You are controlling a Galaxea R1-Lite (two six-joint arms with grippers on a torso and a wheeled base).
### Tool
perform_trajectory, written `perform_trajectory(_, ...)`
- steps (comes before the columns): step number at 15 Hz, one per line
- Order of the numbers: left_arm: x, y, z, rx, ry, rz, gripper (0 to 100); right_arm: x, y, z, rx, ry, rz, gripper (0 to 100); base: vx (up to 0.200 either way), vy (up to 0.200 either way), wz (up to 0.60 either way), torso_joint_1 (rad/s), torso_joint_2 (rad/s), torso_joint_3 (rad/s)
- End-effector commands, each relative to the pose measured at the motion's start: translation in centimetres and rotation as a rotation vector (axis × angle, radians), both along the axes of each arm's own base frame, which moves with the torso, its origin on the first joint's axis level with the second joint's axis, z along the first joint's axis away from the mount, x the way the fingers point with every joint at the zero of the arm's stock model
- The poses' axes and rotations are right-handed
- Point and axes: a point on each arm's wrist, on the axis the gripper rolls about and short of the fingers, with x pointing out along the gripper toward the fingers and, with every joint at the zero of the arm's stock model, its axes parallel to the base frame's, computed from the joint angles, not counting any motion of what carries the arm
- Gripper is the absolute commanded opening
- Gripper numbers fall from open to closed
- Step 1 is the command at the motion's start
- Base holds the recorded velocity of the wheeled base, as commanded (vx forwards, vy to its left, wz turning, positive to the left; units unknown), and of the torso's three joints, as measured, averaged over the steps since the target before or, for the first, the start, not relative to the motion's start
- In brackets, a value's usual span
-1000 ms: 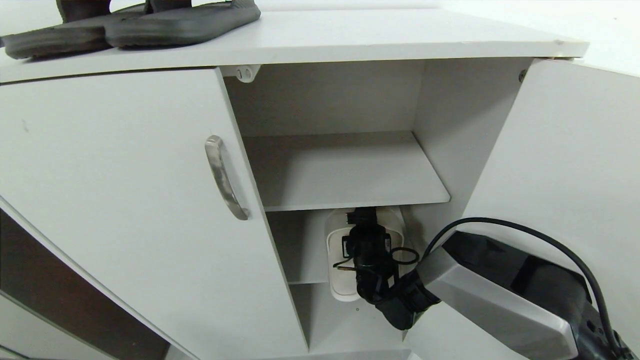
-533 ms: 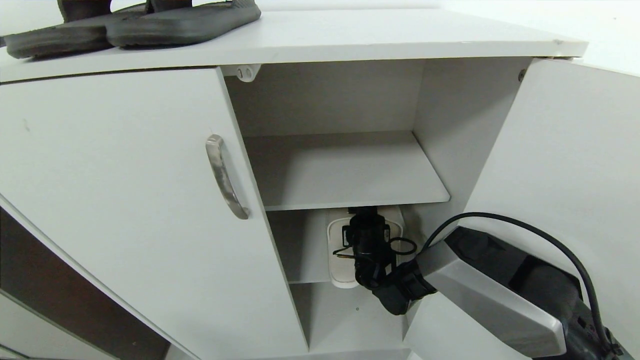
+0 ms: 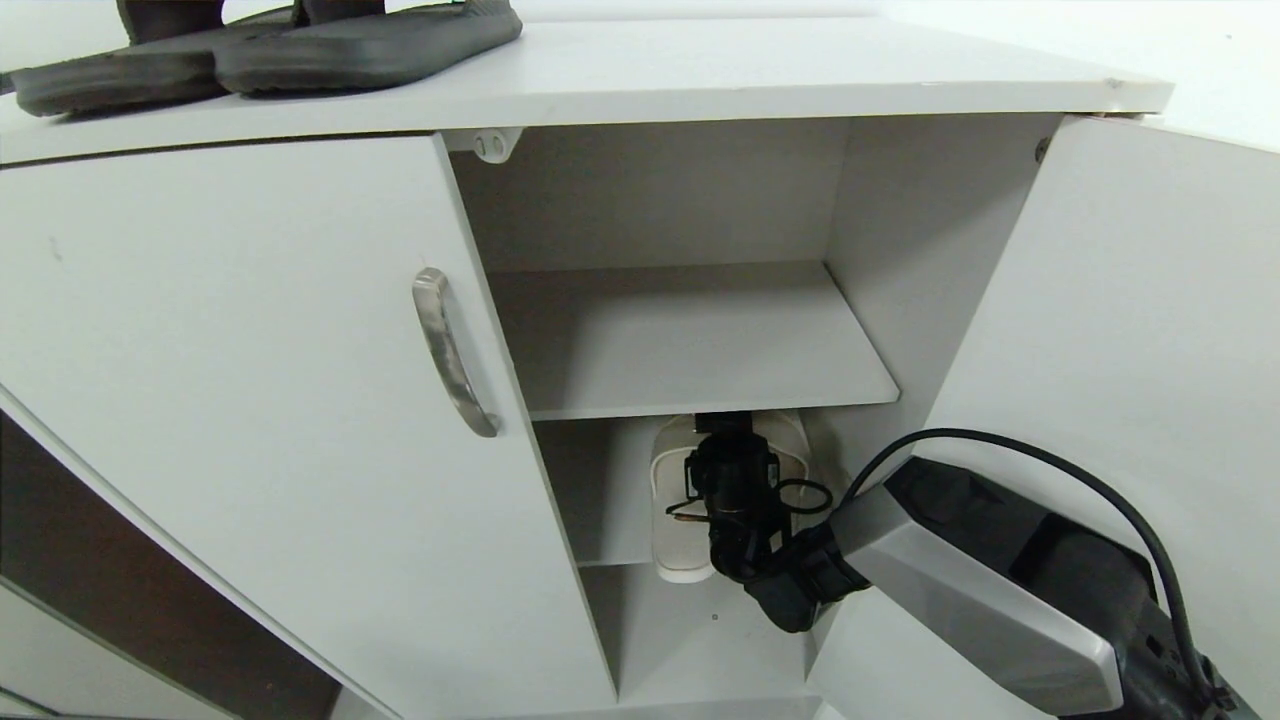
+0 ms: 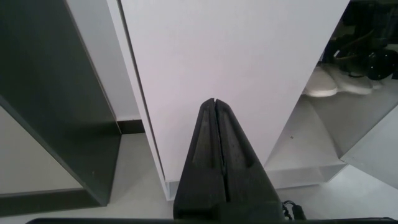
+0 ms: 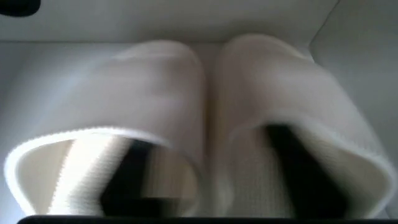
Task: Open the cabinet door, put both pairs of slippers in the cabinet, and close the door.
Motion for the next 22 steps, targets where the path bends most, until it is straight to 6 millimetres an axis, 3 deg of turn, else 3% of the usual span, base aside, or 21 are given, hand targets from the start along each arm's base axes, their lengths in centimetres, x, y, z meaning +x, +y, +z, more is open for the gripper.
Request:
perform_trajectory(1,0.0,0.0,0.0,-0.001,0.000,0.000,0,-0.1,0.0,-0.2,-0.005,0.005,-0.001,100,0.000,0.000,0.00,0.000,0.00,0.000)
perform_trajectory(5,0.0,0.0,0.0,-0.001,0.002,0.000,0,-0.9,-0.4,0.3,-0.015,0.016,0.004,100,0.000,0.000,0.00,0.000,0.00,0.000)
perform_trajectory(8,0.0,0.0,0.0,-0.001,0.002,0.000,0,-3.4,-0.5,1.6,-0.015,0.017,0.030,100,0.000,0.000,0.00,0.000,0.00,0.000)
perform_trajectory(12,0.0,0.0,0.0,-0.001,0.002,0.000,0,-10.2,-1.4,2.2,-0.030,0.025,0.113,100,0.000,0.000,0.00,0.000,0.00,0.000)
perform_trajectory(14,0.0,0.0,0.0,0.001,0.003,-0.001,0,-12.2,-2.3,1.5,-0.038,0.031,0.139,100,0.000,0.000,0.00,0.000,0.00,0.000)
perform_trajectory(17,0.0,0.0,0.0,0.004,0.003,-0.006,0,-12.3,-2.6,1.2,-0.037,0.026,0.137,100,0.000,0.000,0.00,0.000,0.00,0.000)
perform_trajectory(22,0.0,0.0,0.0,0.004,0.003,-0.007,0,-11.9,-2.4,1.6,-0.046,0.013,0.137,100,-0.200,0.000,0.00,0.000,0.00,0.005)
